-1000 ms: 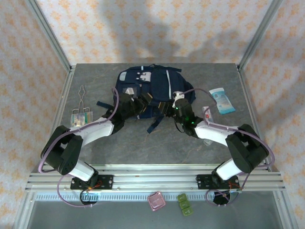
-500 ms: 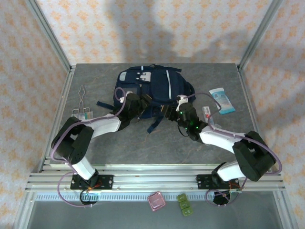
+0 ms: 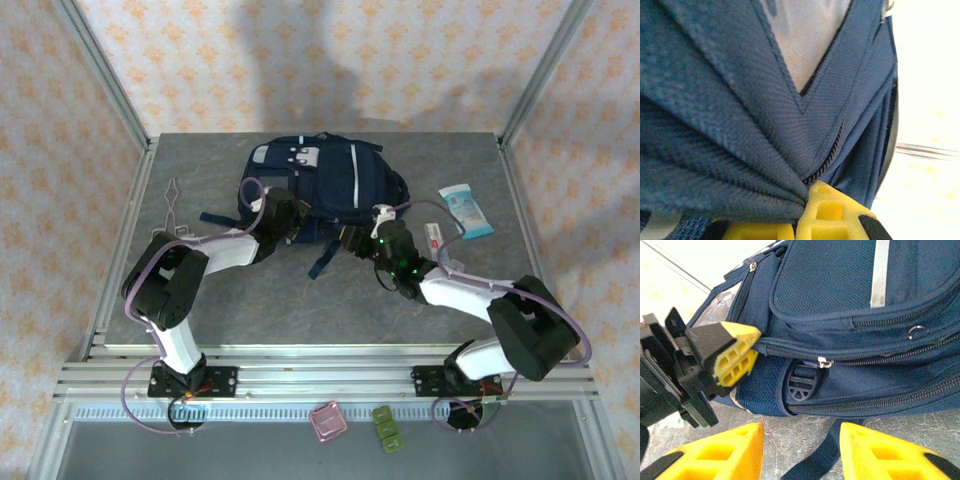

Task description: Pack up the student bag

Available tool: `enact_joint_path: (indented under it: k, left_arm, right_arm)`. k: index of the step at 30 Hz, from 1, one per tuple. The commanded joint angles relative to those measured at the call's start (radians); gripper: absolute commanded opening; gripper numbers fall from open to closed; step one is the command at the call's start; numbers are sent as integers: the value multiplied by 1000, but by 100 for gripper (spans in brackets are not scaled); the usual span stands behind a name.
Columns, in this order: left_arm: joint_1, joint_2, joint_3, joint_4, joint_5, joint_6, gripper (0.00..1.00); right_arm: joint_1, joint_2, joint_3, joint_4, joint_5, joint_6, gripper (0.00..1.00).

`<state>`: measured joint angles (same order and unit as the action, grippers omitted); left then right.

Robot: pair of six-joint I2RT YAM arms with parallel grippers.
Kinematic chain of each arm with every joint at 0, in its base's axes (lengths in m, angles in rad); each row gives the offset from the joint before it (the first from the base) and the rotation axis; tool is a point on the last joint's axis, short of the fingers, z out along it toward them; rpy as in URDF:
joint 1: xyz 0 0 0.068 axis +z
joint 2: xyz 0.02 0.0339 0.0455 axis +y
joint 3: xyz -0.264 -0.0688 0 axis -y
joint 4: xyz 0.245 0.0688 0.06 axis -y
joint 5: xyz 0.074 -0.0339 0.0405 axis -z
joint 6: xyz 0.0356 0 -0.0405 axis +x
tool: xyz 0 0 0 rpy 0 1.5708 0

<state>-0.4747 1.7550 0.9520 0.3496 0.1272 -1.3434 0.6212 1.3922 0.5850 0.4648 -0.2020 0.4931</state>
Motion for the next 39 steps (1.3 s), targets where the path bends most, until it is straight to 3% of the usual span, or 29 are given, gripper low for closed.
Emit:
enact_joint_path:
  k: [1,13,16,20,31,39]
  left_arm:
    - [8,-89,48,34,40,-4,0]
    - [-10,-211,50,52,105,-18,0]
    - [-12,-220,47,48,101,-12,0]
    - [-7,-224,37,56,95,-11,0]
    - [18,-227,7,104,139,-34,0]
    - [18,-230,7,111,146,-44,0]
  right_arm:
    - [9,23,7,15,-4,-23,43]
    - [29,114,150,39,4,-42,53]
    - [28,161,205,5,77,-14,56]
    - [29,181,243,-40,81,-8,55]
    - [29,31,147,-115,61,-84,48]
    - [38,136,221,-135,102,-81,49]
